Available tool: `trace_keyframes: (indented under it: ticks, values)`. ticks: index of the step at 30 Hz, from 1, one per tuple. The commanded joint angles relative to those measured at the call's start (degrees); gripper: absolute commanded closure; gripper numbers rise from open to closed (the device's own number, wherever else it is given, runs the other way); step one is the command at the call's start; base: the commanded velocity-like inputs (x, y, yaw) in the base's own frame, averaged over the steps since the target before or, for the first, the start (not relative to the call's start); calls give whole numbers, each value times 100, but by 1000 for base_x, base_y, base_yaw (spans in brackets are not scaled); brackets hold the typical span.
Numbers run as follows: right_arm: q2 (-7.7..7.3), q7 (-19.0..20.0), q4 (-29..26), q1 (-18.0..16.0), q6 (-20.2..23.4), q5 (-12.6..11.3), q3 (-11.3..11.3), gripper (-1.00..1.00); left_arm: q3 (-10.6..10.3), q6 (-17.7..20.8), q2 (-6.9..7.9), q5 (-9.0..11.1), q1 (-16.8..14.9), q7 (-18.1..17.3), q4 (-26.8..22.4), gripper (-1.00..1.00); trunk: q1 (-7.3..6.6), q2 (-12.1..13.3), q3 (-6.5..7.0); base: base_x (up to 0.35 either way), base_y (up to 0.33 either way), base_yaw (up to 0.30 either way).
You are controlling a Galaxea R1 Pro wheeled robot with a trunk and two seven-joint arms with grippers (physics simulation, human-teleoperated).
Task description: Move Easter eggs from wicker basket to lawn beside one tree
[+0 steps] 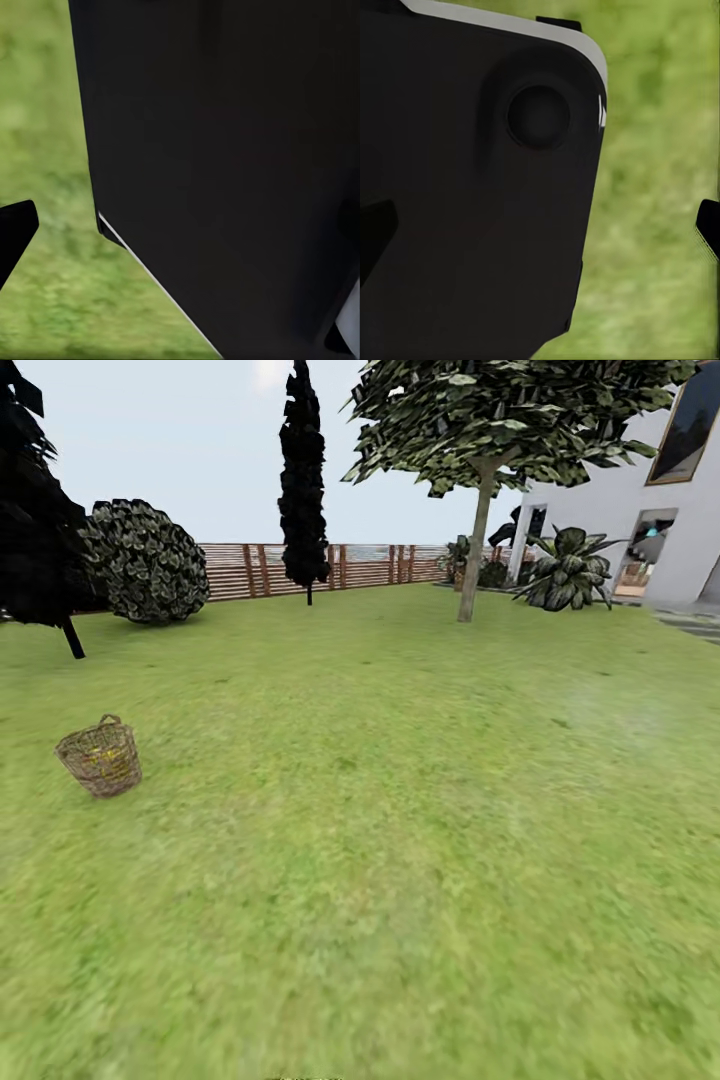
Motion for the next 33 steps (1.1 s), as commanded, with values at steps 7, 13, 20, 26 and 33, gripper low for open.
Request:
trace_keyframes:
  ticks: [7, 13, 20, 26, 33]
  values:
    - [-1, -4, 5, -3, -14, 55, 7, -100, 4, -1, -1, 4, 3, -2, -10, -100, 0, -2, -27, 0, 0, 290]
    - [-1, -4, 5, -3, -14, 55, 7, -100, 4, -1, -1, 6, 3, -2, -11, -100, 0, -2, -46, 0, 0, 290]
    - [-1, -4, 5, -3, -14, 55, 7, -100, 4, -1, -1, 6, 3, -3, -10, -100, 0, -2, -68, 0, 0, 290]
    - [-1, -4, 5, -3, -17, 55, 7, -100, 4, -1, -1, 6, 3, -1, -12, -100, 0, -2, -88, 0, 0, 291]
    - [-1, -4, 5, -3, -21, 55, 7, -100, 4, -1, -1, 6, 3, 0, -10, -100, 0, -2, -110, 0, 0, 291]
